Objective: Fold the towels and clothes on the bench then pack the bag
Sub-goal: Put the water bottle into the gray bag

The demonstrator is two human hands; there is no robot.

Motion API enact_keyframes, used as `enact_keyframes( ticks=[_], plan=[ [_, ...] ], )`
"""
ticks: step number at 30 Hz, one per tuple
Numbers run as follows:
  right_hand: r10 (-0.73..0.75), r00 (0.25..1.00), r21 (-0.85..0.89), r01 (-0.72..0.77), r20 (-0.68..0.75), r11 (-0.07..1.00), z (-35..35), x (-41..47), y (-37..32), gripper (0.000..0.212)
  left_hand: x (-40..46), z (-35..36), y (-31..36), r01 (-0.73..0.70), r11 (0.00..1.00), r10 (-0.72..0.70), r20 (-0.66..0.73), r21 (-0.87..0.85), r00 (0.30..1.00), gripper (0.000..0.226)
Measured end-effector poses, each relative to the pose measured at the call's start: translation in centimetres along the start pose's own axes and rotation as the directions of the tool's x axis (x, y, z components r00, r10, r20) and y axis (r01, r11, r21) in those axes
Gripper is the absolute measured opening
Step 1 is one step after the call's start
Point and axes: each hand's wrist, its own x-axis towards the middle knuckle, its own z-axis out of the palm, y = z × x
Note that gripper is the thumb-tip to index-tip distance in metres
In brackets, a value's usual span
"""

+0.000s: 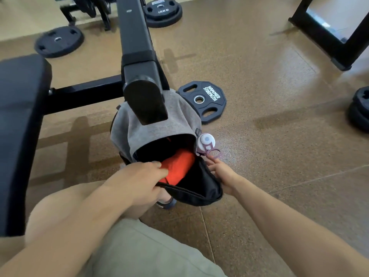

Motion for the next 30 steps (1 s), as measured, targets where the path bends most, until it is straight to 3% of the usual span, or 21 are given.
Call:
enact_keyframes(
  ticks=[3,5,9,11,14,17,20,22,26,30],
  plan=[
    [0.011,1.0,-0.057,-0.01,0.022,0.998,0.6,0.5,-0.8,0.042,-0.6,1.2,-1.5,0.06,0.997,-0.062,-0.051,-0.044,0.997,0.017],
    [-0.036,0.998,-0.051,0.039,0.058,0.998,1.2,0.7,-0.3,0.028,-1.1,1.9,-2.0,0.097,0.994,-0.103,-0.1,-0.059,0.99,0.033],
    [-0.072,0.994,-0.061,0.077,0.081,0.995,0.7,3.9,2.6,0.064,-1.7,2.7,-2.4,0.166,0.982,-0.179,-0.176,-0.085,0.968,0.063],
    [-0.1,0.991,-0.095,0.108,0.087,0.99,2.0,2.4,2.2,0.067,-2.0,2.6,-2.5,0.203,0.975,-0.218,-0.192,-0.093,0.957,0.06],
    [-0.102,0.991,-0.164,0.116,0.09,0.98,2.5,1.6,2.1,0.038,-2.3,2.5,-2.3,0.238,0.965,-0.258,-0.212,-0.113,0.943,0.056],
    [-0.018,1.0,-0.273,0.022,0.014,0.962,1.9,2.3,2.6,0.038,-2.3,2.4,-2.1,0.27,0.953,-0.297,-0.251,-0.136,0.921,0.041],
    [0.05,0.999,-0.401,-0.054,-0.02,0.915,2.1,-0.2,0.9,0.008,-2.1,2.4,-2.2,0.294,0.938,-0.338,-0.296,-0.185,0.893,0.033],
    [0.071,0.996,-0.46,-0.084,-0.044,0.884,2.0,-2.1,-0.5,0.026,-2.0,2.3,-2.1,0.312,0.926,-0.369,-0.336,-0.211,0.867,0.032],
    [0.054,0.997,-0.597,-0.005,0.063,0.802,1.7,-6.2,-3.3,0.023,-2.3,1.9,-1.4,0.378,0.899,-0.438,-0.395,-0.223,0.808,0.028],
    [0.0,0.983,-0.705,0.132,0.185,0.697,3.0,-10.8,-6.3,0.014,-3.2,2.1,-1.2,0.397,0.91,-0.405,-0.448,-0.116,0.797,0.028]
  ],
)
